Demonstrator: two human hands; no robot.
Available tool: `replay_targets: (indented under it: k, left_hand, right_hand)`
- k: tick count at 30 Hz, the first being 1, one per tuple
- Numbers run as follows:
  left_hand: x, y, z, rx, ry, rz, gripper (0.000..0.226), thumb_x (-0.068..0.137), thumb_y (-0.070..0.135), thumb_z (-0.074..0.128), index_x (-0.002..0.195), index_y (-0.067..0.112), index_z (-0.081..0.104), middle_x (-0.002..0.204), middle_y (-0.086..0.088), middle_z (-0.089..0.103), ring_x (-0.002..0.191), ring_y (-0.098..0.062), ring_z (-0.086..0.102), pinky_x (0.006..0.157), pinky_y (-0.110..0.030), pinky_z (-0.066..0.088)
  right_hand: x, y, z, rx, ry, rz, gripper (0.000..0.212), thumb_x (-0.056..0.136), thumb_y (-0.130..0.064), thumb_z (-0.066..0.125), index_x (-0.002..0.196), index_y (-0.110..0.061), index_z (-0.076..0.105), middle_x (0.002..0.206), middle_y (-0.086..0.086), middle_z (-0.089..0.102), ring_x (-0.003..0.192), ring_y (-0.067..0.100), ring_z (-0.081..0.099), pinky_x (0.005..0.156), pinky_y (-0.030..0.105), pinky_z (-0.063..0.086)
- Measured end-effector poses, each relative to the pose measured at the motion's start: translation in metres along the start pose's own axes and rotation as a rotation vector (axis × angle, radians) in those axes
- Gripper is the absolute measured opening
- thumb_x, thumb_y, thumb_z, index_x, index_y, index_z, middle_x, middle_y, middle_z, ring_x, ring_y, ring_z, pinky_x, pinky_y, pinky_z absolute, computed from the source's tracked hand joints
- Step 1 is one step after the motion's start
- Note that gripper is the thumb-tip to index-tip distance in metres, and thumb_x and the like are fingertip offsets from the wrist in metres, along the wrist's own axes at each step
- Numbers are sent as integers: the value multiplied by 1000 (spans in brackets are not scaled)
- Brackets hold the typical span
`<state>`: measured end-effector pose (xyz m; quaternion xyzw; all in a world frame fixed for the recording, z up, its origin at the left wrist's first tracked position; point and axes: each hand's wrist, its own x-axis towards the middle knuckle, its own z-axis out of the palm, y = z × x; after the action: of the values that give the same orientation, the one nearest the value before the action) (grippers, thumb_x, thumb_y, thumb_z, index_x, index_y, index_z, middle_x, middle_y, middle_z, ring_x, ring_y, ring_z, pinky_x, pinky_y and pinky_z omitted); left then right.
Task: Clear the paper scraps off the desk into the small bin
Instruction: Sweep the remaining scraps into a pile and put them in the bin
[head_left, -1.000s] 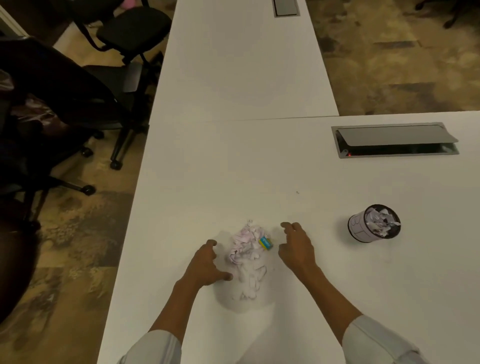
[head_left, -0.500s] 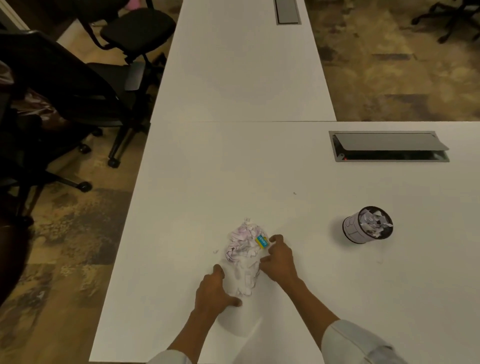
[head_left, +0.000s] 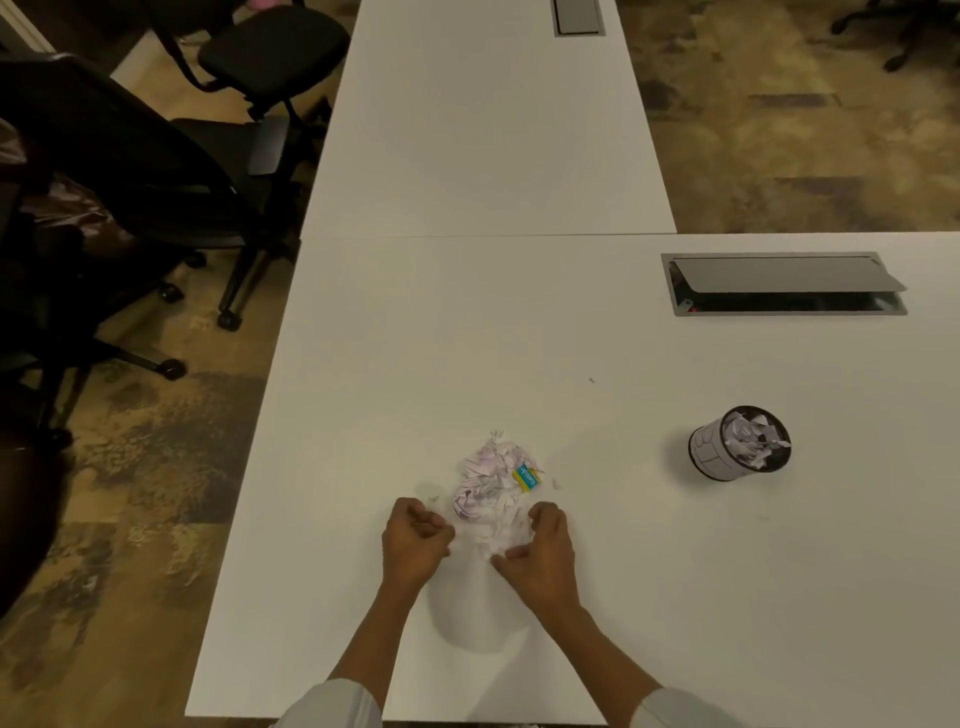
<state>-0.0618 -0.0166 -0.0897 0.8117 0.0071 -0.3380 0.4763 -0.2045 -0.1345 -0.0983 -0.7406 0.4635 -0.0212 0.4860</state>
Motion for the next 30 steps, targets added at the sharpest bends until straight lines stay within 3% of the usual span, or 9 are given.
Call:
replay_targets:
  k: [3,5,7,10,14,21,25,28,30]
  left_hand:
    - [0,0,-12,239,-31,119,50,59,10,84,88,24,46,74,-4,64,52,-10,59,60,-30,55]
    - [-4,-1,-14,380,-106,180,65,50,32,90,96,28,44,77,1,62,51,-7,59,56,-27,54]
    - [-7,-2,-10,513,-128,248,83,44,51,88,108,30,42,87,8,57,66,-7,60,57,-27,52]
    - [-10,-1,2,630,-16,456,96,45,64,81,122,18,44,110,4,50,101,-16,51,76,-32,51]
    - [-5,16,18,675,72,659,101,49,70,74,123,7,47,123,-10,47,117,-31,44,99,-41,39]
    - [14,65,51,711,-25,755,104,54,71,67,131,5,44,141,-15,40,130,-35,37,101,-50,41]
    - [27,101,83,776,-167,789,105,59,79,59,135,8,43,153,-10,31,141,-30,28,108,-46,35]
    - [42,123,111,827,-290,790,113,65,89,42,144,9,36,159,-9,24,147,-26,19,116,-44,25]
    - [57,135,127,885,-377,752,109,73,85,39,150,10,24,162,-7,15,150,-23,10,122,-43,16]
  right_hand:
    - [19,-11,-5,97,94,-32,66,57,-22,87,99,-31,37,99,-10,44,58,2,63,57,5,43]
    - [26,-11,-17,97,152,-68,66,55,-31,87,101,-31,39,98,-14,43,58,5,61,56,7,43]
    - [28,-4,-34,73,215,-70,64,57,-34,85,104,-31,41,98,-17,43,61,5,60,57,8,45]
    - [24,19,-65,82,358,19,55,63,-17,81,105,-25,46,99,-8,48,67,7,59,63,18,48]
    - [19,48,-103,54,448,115,47,70,-7,74,110,-16,51,107,1,52,83,14,58,71,28,52]
    - [37,48,-122,-143,268,55,39,75,-1,64,114,-1,60,112,10,55,102,25,56,86,32,50]
    - [55,18,-99,-257,123,-10,48,79,-2,57,127,-5,54,123,12,51,114,28,50,94,30,43]
    - [63,-5,-74,-280,13,-76,48,81,-6,60,129,-6,52,119,13,53,109,30,52,89,34,49]
    - [65,-15,-62,-254,-42,-124,51,80,-9,64,129,-5,52,117,16,55,105,30,56,85,32,49]
